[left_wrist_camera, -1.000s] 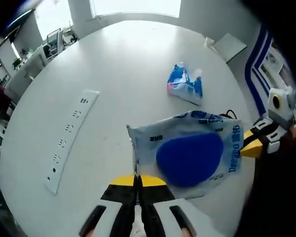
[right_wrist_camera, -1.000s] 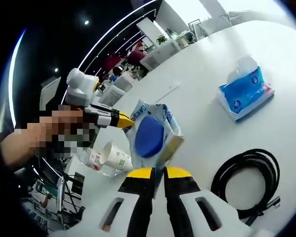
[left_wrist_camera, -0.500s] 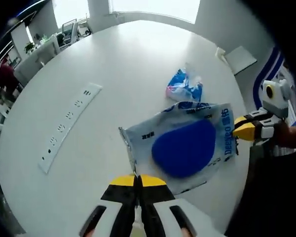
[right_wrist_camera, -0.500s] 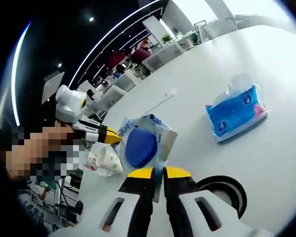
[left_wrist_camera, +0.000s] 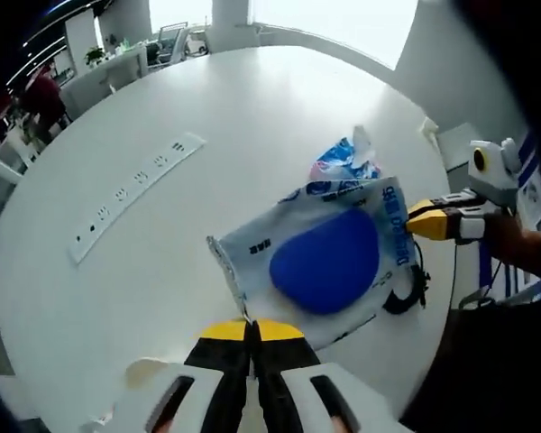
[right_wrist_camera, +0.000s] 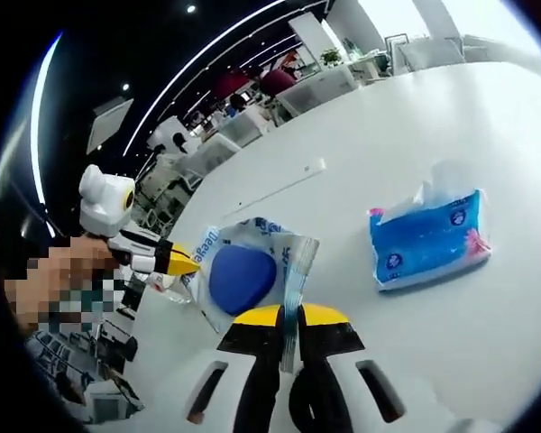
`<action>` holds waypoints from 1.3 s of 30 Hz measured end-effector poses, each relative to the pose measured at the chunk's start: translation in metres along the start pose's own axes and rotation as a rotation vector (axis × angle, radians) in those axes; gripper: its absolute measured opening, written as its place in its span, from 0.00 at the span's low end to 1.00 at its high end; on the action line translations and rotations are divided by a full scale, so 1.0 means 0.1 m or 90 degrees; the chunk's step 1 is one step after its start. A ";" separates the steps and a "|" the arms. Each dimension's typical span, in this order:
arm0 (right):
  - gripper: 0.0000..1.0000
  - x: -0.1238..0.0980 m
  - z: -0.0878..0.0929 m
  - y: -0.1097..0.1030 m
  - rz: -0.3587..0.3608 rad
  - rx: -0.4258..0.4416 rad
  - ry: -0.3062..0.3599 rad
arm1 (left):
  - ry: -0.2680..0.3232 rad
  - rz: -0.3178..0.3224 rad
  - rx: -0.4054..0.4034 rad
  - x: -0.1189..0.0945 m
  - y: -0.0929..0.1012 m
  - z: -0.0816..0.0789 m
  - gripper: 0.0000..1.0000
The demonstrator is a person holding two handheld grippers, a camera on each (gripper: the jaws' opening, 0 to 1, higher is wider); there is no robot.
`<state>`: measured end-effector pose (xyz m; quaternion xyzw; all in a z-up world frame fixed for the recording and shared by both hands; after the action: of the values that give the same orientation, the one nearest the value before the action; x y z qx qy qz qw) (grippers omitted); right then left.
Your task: Arrange the tabletop items into an orderly group along one side of the table until the central work area is clear of visible clutter.
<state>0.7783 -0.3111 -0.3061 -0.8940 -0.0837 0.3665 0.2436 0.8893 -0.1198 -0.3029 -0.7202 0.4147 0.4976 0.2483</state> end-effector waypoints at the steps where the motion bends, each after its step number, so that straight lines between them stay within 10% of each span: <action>1: 0.02 0.01 -0.01 0.01 -0.002 -0.010 -0.008 | -0.001 0.000 -0.003 0.00 0.00 0.01 0.00; 9: 0.00 0.20 -0.04 0.08 -0.025 -0.123 -0.073 | -0.015 -0.025 -0.046 0.07 0.03 0.13 0.00; 25: 0.00 0.58 -0.20 0.08 -0.042 -0.139 -0.088 | -0.016 -0.073 -0.151 0.22 -0.01 0.36 0.00; 39: 0.00 0.86 -0.18 0.19 -0.031 -0.159 -0.119 | -0.034 -0.121 -0.130 0.36 -0.04 0.37 0.00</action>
<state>0.8521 -0.3065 -0.3572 -0.8770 -0.1725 0.4290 0.1303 0.8793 -0.1017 -0.3505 -0.7641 0.2854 0.5305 0.2308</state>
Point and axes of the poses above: the point that each gripper's makers call its tool centre point, and the gripper's own axes: x roughly forward along the fingers, y roughly to its right, z roughly out of its underside, the point moved 4 cm from there along -x, roughly backward along the fingers, and after that the axes turned 2 degrees about -y, right-handed, at the moved point
